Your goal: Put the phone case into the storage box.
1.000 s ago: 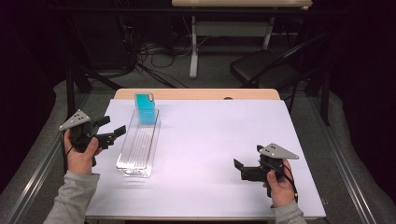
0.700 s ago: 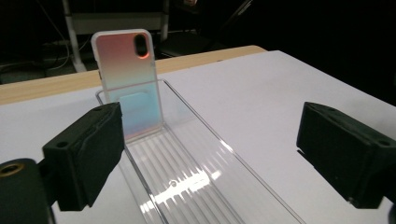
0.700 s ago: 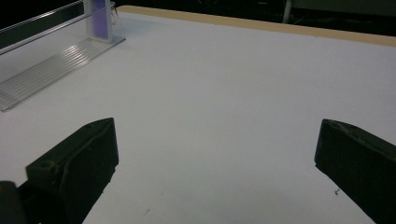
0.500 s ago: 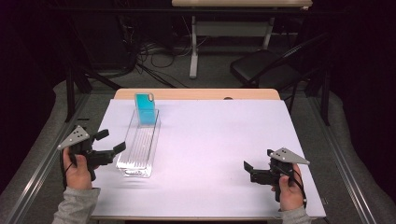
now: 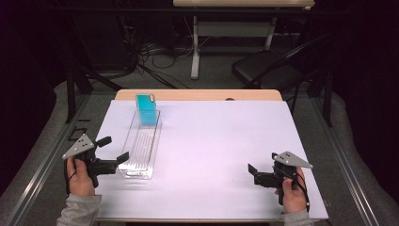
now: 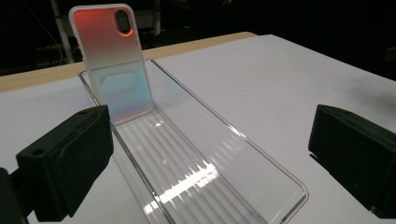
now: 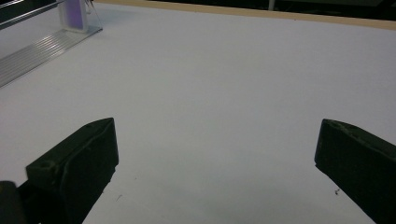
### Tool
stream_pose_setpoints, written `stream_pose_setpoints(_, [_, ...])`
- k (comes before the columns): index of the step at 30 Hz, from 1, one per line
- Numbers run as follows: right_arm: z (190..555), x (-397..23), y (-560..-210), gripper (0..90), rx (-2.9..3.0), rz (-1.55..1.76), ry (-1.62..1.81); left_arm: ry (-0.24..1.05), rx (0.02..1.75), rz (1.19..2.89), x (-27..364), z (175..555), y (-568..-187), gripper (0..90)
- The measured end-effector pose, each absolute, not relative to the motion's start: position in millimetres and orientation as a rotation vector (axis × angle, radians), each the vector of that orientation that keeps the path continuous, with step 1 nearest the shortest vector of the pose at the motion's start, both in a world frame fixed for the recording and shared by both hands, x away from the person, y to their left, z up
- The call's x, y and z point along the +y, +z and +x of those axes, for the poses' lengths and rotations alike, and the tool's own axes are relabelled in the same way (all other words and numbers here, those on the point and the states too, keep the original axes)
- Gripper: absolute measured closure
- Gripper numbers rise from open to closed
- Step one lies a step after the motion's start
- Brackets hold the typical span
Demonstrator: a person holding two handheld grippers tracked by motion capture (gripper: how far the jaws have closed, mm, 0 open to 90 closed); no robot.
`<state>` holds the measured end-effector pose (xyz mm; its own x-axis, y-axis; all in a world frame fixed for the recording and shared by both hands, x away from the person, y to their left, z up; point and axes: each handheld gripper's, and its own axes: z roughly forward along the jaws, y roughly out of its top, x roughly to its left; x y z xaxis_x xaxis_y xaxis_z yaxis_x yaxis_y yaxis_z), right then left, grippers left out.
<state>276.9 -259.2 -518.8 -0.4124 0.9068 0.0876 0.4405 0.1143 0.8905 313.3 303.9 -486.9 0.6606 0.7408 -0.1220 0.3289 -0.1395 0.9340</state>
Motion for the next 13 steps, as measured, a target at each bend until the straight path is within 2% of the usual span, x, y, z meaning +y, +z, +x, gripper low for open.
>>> stream_pose_setpoints(13, [278.4, -259.7, -522.4, 0.0, 1.933, 1.316, 1.237, 0.442, 0.893, 1.732, 310.5, 315.3, -490.1, 0.3])
